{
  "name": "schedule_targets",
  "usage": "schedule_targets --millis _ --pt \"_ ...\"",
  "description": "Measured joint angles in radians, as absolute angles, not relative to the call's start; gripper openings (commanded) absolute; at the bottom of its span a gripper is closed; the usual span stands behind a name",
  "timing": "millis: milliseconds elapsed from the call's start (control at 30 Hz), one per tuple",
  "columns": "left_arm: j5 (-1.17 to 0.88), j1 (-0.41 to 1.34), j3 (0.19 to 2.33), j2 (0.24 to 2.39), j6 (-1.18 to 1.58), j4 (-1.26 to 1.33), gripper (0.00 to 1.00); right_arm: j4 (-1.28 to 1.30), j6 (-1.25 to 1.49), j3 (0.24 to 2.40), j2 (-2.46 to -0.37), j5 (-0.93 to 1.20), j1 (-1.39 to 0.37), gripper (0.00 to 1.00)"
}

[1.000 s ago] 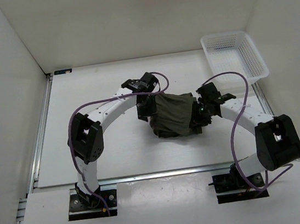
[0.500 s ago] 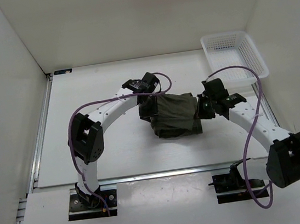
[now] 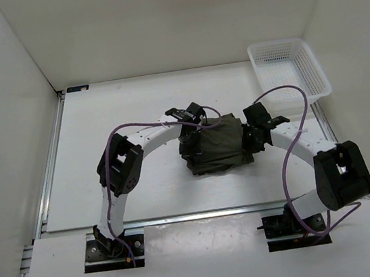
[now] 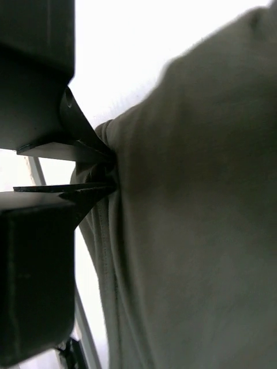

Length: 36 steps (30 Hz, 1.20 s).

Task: Fold and stack the shorts
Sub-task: Fold the shorts

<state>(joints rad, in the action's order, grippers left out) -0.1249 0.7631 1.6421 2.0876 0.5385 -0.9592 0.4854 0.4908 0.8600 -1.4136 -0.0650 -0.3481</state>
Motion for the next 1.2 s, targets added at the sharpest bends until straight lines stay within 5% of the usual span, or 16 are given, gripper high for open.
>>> schedule_targets --millis 167,300,333,433,467,533,867,933,1100,1200 --pt "-0.134 0.764 1.615 2.100 0.538 -0.935 0.32 0.448 0.498 0.831 -1.449 -0.065 -0.349 0.00" --pt "-0.138 0.764 1.610 2.096 0.536 -0.931 0.42 0.431 0.503 0.821 -1.456 -0.065 -0.349 0.04" --pt "-0.138 0.764 1.610 2.092 0.534 -0.933 0.43 0.431 0.506 0.821 -1.455 -0.065 -0.349 0.21" --pt "-0.128 0.765 1.619 2.073 0.525 -0.962 0.48 0.448 0.514 0.822 -1.434 -0.073 -0.349 0.50" --pt "-0.118 0.766 1.626 2.062 0.520 -0.981 0.49 0.467 0.513 0.823 -1.414 -0.079 -0.349 0.68" --pt "-0.096 0.766 1.647 2.029 0.512 -1.028 0.52 0.506 0.517 0.834 -1.352 -0.099 -0.349 0.78" --pt "0.009 0.712 1.679 1.715 0.501 -1.131 0.54 0.598 0.495 0.996 -1.206 -0.184 -0.327 0.84" --pt "0.048 0.690 1.660 1.668 0.513 -1.152 0.71 0.629 0.491 1.005 -1.215 -0.193 -0.327 0.90" --pt "0.181 0.618 1.606 1.522 0.571 -1.210 0.94 0.712 0.488 1.036 -1.174 -0.281 -0.324 0.97" --pt "0.270 0.566 1.574 1.381 0.621 -1.212 1.00 0.742 0.488 1.056 -1.088 -0.352 -0.321 0.98"
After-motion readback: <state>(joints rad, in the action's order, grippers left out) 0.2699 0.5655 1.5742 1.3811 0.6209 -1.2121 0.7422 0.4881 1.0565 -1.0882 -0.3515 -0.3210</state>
